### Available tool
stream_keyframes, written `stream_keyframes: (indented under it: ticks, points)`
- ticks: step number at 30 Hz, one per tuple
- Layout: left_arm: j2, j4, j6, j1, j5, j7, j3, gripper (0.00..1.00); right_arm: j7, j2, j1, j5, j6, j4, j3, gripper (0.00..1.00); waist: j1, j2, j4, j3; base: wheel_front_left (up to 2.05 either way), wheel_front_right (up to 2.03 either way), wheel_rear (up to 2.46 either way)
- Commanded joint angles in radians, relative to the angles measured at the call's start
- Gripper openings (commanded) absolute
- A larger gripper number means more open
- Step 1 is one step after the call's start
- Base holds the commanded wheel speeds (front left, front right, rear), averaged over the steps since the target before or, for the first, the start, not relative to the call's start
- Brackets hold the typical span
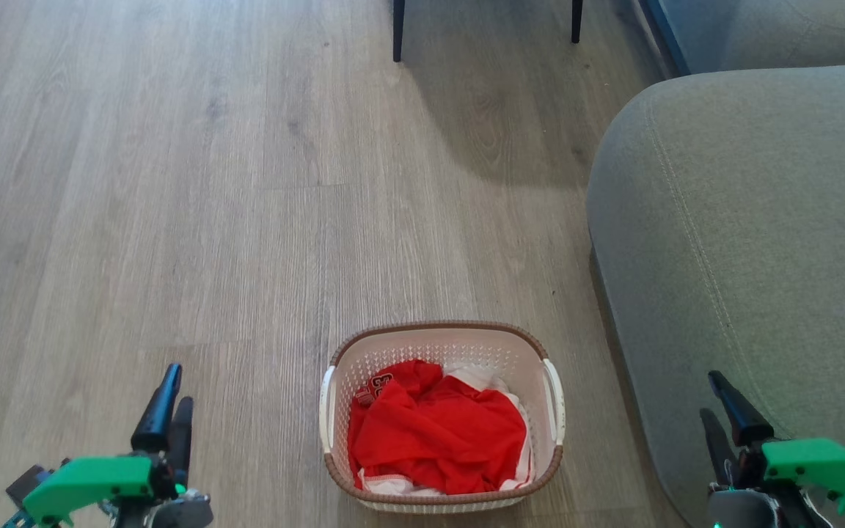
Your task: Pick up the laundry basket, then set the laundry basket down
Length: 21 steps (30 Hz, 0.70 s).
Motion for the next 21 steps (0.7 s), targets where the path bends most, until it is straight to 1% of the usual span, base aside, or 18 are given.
stream_keyframes:
  ticks: [1, 11, 21]
  points:
    - [0.001, -0.045, 0.000, -0.040, 0.016, -0.010, -0.001, 1.00, -0.012, -0.006, -0.039, -0.020, 0.000, -0.037, 0.004, 1.00, 0.0000, -0.0001, 0.000, -0.001, 0.00, 0.00, 0.00]
    - [0.002, -0.082, 0.012, -0.038, 0.089, -0.036, -0.010, 1.00, -0.039, -0.007, -0.039, -0.114, 0.000, -0.061, 0.010, 1.00, 0.0000, -0.0001, 0.000, -0.003, 0.00, 0.00, 0.00]
    - [0.002, -0.128, 0.029, -0.039, 0.217, -0.066, -0.034, 1.00, -0.068, -0.008, -0.037, -0.252, 0.000, -0.102, 0.035, 1.00, 0.0000, -0.0001, 0.001, -0.004, 0.00, 0.00, 0.00]
